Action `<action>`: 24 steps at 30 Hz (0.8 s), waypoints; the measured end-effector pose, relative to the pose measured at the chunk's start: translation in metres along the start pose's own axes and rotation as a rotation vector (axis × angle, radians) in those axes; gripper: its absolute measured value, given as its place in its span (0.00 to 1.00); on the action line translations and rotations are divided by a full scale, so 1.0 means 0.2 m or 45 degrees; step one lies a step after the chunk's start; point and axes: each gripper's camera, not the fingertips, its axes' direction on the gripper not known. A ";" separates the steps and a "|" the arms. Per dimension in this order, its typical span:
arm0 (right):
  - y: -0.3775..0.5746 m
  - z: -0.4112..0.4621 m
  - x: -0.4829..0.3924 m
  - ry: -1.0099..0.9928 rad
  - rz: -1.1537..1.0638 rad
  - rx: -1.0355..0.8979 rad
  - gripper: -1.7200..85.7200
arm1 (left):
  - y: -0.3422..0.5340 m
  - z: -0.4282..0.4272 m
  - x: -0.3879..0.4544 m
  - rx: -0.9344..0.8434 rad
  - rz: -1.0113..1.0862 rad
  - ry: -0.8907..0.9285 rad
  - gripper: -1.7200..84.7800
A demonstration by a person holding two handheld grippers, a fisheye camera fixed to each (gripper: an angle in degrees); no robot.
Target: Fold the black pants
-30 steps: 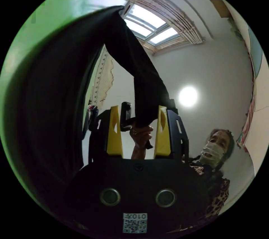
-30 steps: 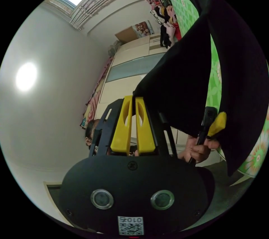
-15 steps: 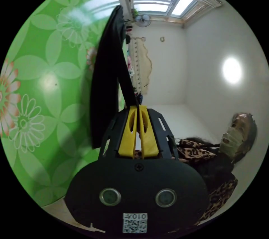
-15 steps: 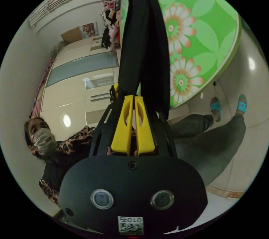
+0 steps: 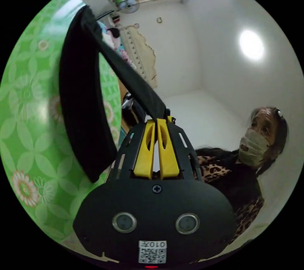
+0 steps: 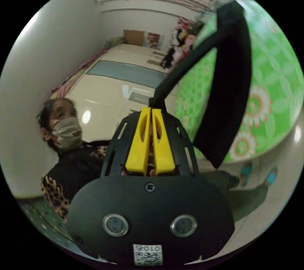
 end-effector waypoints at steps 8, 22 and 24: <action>-0.02 -0.07 0.08 -0.122 0.064 0.104 0.05 | -0.07 0.04 -0.19 -0.023 -0.255 0.085 0.02; 0.15 0.05 0.60 0.160 0.543 -0.119 0.05 | 0.20 0.10 -0.77 -0.165 -0.678 -0.008 0.02; 0.13 0.03 0.58 0.168 0.523 -0.109 0.05 | 0.19 0.10 -0.75 -0.163 -0.642 -0.038 0.02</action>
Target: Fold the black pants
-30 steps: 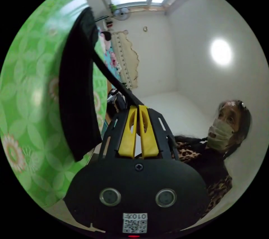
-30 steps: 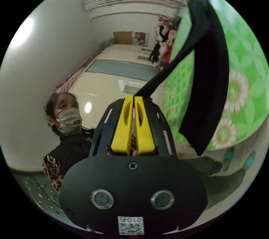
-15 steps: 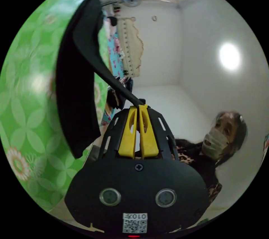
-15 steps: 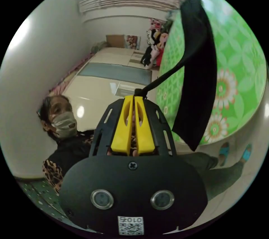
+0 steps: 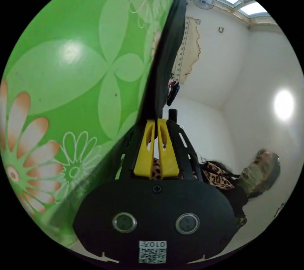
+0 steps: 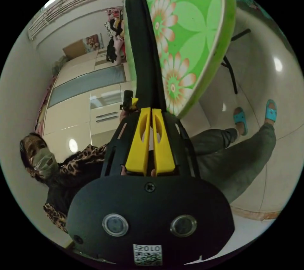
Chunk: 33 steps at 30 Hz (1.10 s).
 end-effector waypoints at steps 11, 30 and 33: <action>0.07 -0.15 -0.07 0.017 0.088 -0.049 0.05 | 0.05 0.11 0.11 -0.076 -0.130 -0.072 0.02; 0.40 -0.07 -0.07 0.018 0.081 -0.016 0.08 | 0.27 0.07 0.17 0.006 0.049 -0.129 0.02; 0.53 -0.07 -0.08 -0.011 0.076 0.044 0.08 | 0.36 0.02 0.16 0.078 0.025 -0.138 0.02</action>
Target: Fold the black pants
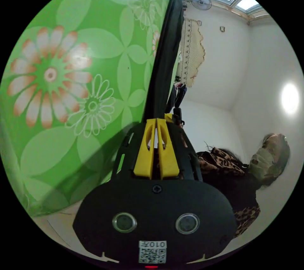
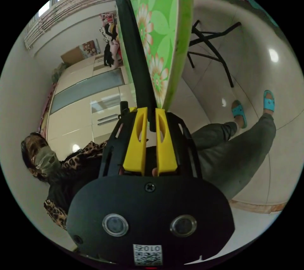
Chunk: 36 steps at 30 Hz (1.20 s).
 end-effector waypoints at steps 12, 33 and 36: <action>0.48 -0.32 -1.05 0.974 -0.704 0.451 0.05 | -0.08 0.69 0.37 0.008 0.224 -0.136 0.02; 1.17 -0.30 -1.80 1.048 -1.653 1.056 0.08 | 0.25 0.34 0.18 0.221 -0.042 -0.286 0.02; 1.29 -0.20 -2.01 1.318 -1.731 1.421 0.06 | 0.25 0.33 0.21 0.189 -0.021 -0.332 0.02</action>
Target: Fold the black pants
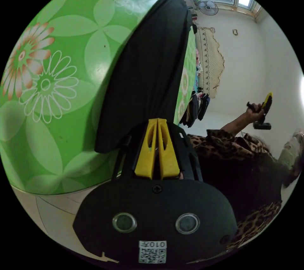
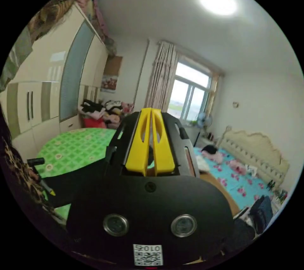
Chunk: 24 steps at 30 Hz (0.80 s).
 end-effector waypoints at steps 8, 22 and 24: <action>-0.30 0.27 -0.23 0.230 -0.278 -0.168 0.05 | 0.03 -0.06 -0.08 -0.077 -0.021 0.019 0.02; 0.38 1.57 0.33 -0.637 0.273 -1.009 0.17 | -0.32 -0.21 0.10 0.239 0.217 0.264 0.02; 0.55 1.77 0.44 -0.698 0.456 -1.087 0.16 | -0.36 -0.14 0.04 0.277 0.163 0.267 0.02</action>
